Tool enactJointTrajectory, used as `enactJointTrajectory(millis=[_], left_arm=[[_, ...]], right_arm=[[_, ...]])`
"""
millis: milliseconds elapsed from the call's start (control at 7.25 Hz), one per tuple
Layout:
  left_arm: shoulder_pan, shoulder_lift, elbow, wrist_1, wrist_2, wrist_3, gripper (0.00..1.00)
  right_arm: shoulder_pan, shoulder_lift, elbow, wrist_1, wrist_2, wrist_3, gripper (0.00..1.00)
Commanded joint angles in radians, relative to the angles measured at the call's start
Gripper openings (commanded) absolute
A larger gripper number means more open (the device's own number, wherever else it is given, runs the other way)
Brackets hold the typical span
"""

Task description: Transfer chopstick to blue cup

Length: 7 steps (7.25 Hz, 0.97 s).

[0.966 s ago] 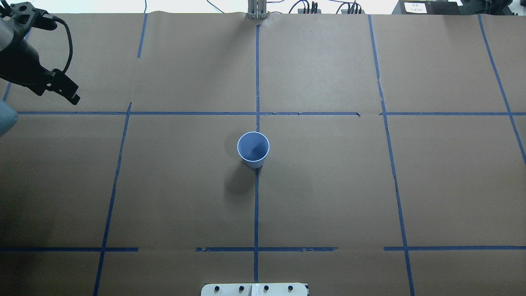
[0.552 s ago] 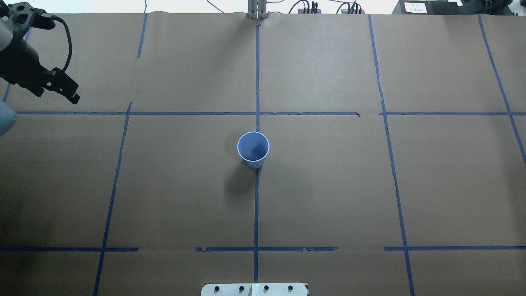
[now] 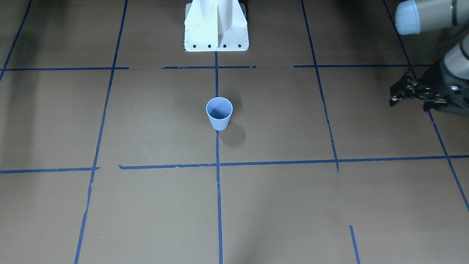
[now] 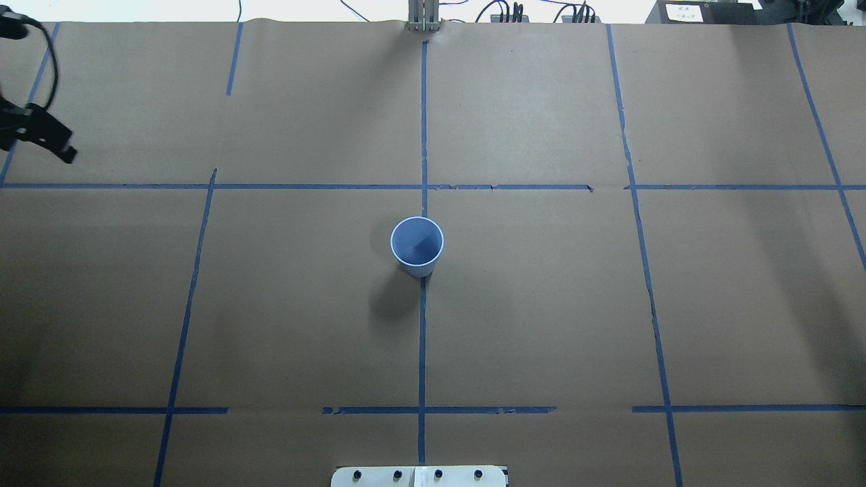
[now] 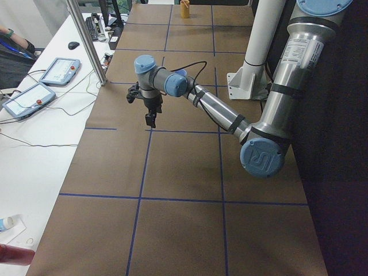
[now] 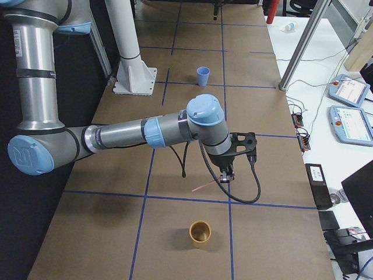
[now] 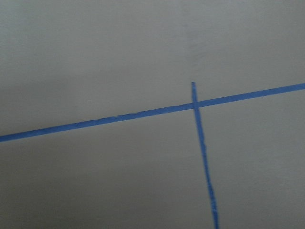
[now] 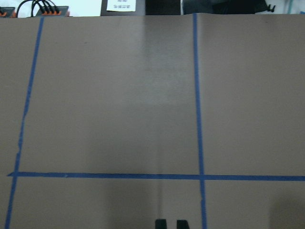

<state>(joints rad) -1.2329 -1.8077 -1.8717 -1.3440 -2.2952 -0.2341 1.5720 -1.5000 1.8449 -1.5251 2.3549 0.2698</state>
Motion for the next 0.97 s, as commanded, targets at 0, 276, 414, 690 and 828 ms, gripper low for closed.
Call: enactJointTrajectory(millis=[0, 276, 414, 690, 828], left_arm=[[-0.145, 0.06, 0.096, 0.0, -0.004, 0.232, 1.0], [-0.264, 0.111, 0.183, -0.004, -0.039, 0.329, 1.0], [-0.27, 0.176, 0.187, -0.015, -0.032, 0.332, 1.0], [-0.275, 0.196, 0.172, -0.03, -0.032, 0.332, 1.0], [-0.273, 0.199, 0.189, -0.027, -0.029, 0.32, 1.0]], right_arm=[[-0.157, 0.091, 0.025, -0.004, 0.018, 0.182, 0.0], [-0.298, 0.214, 0.053, -0.006, 0.024, 0.422, 0.0], [-0.358, 0.284, 0.057, -0.03, 0.017, 0.509, 0.0], [-0.478, 0.419, 0.086, -0.121, -0.04, 0.671, 0.0], [-0.554, 0.472, 0.089, -0.124, -0.105, 0.765, 0.0]])
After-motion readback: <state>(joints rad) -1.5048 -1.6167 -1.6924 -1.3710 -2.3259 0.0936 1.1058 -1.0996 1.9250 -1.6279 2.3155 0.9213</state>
